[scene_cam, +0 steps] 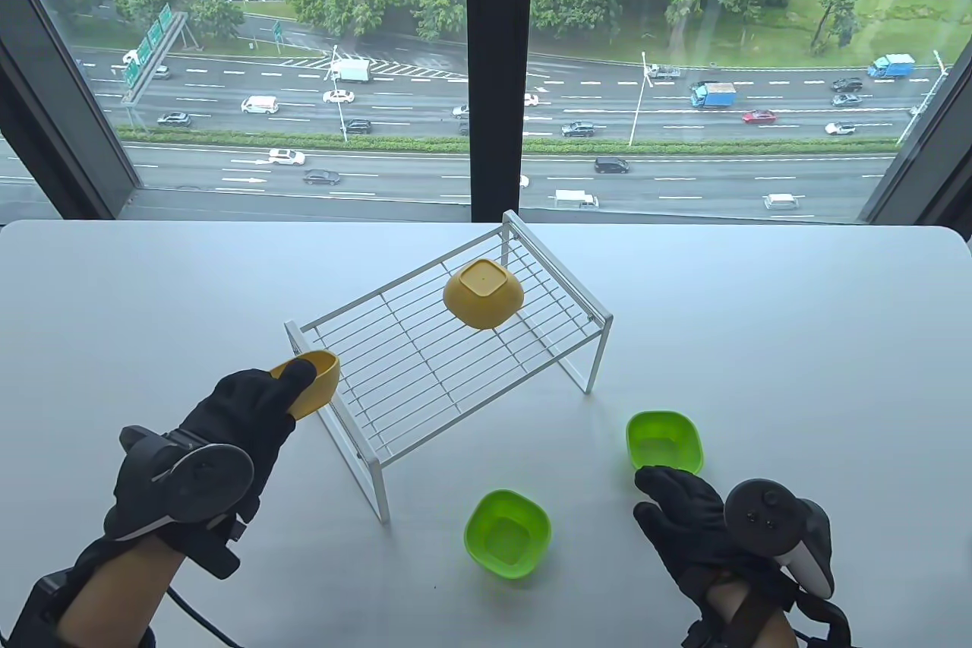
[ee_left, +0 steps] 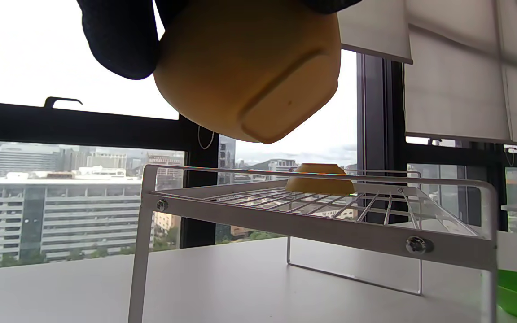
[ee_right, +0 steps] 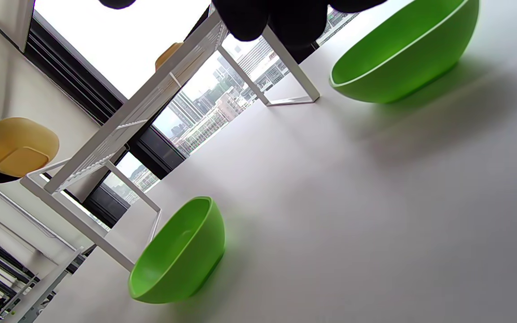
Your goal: Flip small dish upside down onto kitchen shelf
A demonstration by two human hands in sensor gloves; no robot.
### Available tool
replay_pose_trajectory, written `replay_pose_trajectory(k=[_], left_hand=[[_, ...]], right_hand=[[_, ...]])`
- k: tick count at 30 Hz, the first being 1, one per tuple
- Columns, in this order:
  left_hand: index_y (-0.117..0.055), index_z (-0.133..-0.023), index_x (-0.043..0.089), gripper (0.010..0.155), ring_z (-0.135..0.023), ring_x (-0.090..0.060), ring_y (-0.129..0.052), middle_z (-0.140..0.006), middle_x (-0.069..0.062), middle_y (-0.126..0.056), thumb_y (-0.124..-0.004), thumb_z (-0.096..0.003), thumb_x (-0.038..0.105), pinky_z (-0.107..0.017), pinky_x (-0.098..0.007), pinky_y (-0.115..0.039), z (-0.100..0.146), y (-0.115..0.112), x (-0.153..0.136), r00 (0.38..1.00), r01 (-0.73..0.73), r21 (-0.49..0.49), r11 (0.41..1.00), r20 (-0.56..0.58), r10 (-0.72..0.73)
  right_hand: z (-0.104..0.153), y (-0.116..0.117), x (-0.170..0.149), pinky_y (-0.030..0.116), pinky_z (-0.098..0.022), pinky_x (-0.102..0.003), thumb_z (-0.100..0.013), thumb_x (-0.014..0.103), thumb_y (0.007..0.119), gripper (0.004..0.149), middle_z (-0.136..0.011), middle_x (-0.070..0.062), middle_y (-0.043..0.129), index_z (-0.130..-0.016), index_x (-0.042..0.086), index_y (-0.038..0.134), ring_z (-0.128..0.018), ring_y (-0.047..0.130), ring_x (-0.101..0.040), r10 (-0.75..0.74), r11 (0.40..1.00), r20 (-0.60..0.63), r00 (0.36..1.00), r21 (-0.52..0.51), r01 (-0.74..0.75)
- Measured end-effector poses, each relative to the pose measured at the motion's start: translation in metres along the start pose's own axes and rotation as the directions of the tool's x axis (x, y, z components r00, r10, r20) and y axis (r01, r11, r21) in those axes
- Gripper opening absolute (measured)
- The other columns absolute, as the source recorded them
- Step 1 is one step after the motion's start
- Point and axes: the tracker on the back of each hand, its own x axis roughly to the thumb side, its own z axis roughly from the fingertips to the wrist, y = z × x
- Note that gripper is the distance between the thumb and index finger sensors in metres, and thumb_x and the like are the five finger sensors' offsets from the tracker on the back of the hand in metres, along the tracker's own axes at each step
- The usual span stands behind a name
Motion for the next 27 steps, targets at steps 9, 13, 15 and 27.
replay_pose_trajectory(k=[9, 13, 15, 27], left_hand=[[-0.037, -0.109, 0.046, 0.062, -0.094, -0.031, -0.075, -0.096, 0.0, -0.068, -0.057, -0.0505, 0.04, -0.068, -0.055, -0.079, -0.023, -0.006, 0.014, 0.999, -0.014, -0.098, 0.995, -0.044, 0.01], [-0.027, -0.108, 0.044, 0.066, -0.095, -0.032, -0.07, -0.097, -0.001, -0.062, -0.058, -0.0506, 0.041, -0.071, -0.054, -0.077, -0.033, -0.014, 0.014, 0.998, -0.023, -0.136, 0.99, -0.052, 0.016], [-0.023, -0.108, 0.043, 0.068, -0.096, -0.032, -0.068, -0.097, -0.002, -0.06, -0.059, -0.0506, 0.043, -0.071, -0.053, -0.076, -0.037, -0.015, 0.014, 0.997, -0.033, -0.151, 0.988, -0.07, 0.023], [-0.011, -0.105, 0.027, 0.085, -0.093, -0.029, -0.071, -0.093, 0.002, -0.061, -0.073, -0.0486, 0.044, -0.072, -0.05, -0.076, -0.06, -0.017, 0.019, 0.992, -0.033, -0.173, 0.984, -0.127, 0.011]], right_hand=[[0.0, 0.0, 0.0, 0.03, -0.071, -0.067, -0.051, 0.064, 0.06, 0.074, -0.114, -0.018, 0.05, -0.107, 0.017, 0.052, -0.103, 0.04, -0.044, -0.001, 1.0, 0.003, 1.0, 0.002, 0.001], [0.0, 0.0, 0.001, 0.03, -0.071, -0.067, -0.051, 0.064, 0.06, 0.074, -0.114, -0.018, 0.049, -0.107, 0.017, 0.052, -0.103, 0.039, -0.044, -0.002, 1.0, 0.003, 1.0, 0.003, 0.002], [0.0, 0.0, 0.001, 0.029, -0.071, -0.067, -0.051, 0.064, 0.06, 0.074, -0.114, -0.018, 0.048, -0.108, 0.017, 0.051, -0.103, 0.038, -0.044, 0.0, 1.0, 0.001, 1.0, 0.004, 0.0], [0.0, 0.0, 0.002, 0.029, -0.072, -0.067, -0.051, 0.065, 0.06, 0.075, -0.115, -0.018, 0.047, -0.108, 0.017, 0.05, -0.103, 0.037, -0.044, 0.003, 1.0, -0.007, 1.0, 0.016, -0.003]])
